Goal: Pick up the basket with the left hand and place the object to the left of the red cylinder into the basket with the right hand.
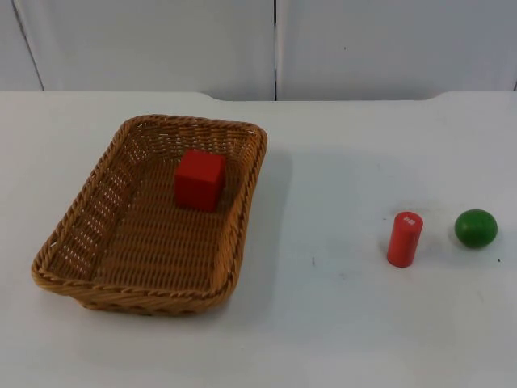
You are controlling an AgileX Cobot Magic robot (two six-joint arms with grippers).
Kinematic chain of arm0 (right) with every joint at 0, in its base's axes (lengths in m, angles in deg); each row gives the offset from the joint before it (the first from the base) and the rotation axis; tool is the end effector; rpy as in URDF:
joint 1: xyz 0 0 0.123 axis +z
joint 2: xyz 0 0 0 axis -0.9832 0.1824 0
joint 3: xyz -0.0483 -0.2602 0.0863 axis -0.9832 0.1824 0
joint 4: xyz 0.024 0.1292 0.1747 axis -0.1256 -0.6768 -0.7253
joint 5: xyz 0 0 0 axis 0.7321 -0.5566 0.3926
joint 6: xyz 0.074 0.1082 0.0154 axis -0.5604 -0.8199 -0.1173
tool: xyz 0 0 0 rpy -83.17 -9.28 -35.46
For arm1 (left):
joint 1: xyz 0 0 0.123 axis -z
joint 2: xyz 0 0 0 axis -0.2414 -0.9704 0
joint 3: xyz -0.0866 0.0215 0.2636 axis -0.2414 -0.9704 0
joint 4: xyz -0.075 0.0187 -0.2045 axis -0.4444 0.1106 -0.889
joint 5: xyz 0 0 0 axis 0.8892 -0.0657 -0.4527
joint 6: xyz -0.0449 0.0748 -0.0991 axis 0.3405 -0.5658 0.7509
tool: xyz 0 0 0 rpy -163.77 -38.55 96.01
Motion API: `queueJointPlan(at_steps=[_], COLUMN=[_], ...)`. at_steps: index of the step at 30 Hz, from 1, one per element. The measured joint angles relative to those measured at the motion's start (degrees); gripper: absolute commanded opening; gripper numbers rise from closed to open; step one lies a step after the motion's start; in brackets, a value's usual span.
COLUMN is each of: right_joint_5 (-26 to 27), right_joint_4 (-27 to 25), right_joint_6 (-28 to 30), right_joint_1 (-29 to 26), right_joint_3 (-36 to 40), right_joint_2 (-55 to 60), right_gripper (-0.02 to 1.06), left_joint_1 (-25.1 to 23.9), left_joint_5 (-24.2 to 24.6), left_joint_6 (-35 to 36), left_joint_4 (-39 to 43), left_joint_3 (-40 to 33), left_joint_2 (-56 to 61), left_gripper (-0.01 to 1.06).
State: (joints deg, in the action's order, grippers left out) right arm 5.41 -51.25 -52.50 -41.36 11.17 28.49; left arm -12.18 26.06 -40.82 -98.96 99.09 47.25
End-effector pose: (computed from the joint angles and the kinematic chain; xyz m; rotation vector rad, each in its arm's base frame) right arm 0.0893 0.1002 0.3082 -0.9839 1.9050 0.4741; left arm 0.0395 -0.0337 0.3120 0.2998 1.9556 -0.1952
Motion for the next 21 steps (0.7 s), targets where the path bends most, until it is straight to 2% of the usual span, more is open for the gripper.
queueJointPlan(at_steps=[4, 9, 17, 21], right_joint_5=[0.3, 0.4, -1.3, -2.5], right_joint_4=[0.0, 0.0, 1.6, 4.5], right_joint_6=[-0.8, -1.9, -4.2, -7.2], right_joint_1=[0.0, 0.0, 0.0, 0.0], right_joint_3=[1.4, 2.8, 3.0, 3.0], right_joint_2=[-2.8, -5.7, -9.1, -11.4], right_gripper=[0.9, 0.9, 0.9, 0.9], left_joint_1=[0.0, 0.0, 0.0, 0.0], left_joint_5=[0.0, 1.2, 3.9, 6.0], left_joint_6=[6.7, 12.5, 13.7, 14.1], left_joint_4=[6.1, 11.3, 12.5, 12.5], left_joint_3=[-4.6, -6.2, -7.8, -10.5], left_joint_2=[5.6, 11.4, 15.9, 15.9], left_gripper=[1.05, 1.05, 1.05, 1.05])
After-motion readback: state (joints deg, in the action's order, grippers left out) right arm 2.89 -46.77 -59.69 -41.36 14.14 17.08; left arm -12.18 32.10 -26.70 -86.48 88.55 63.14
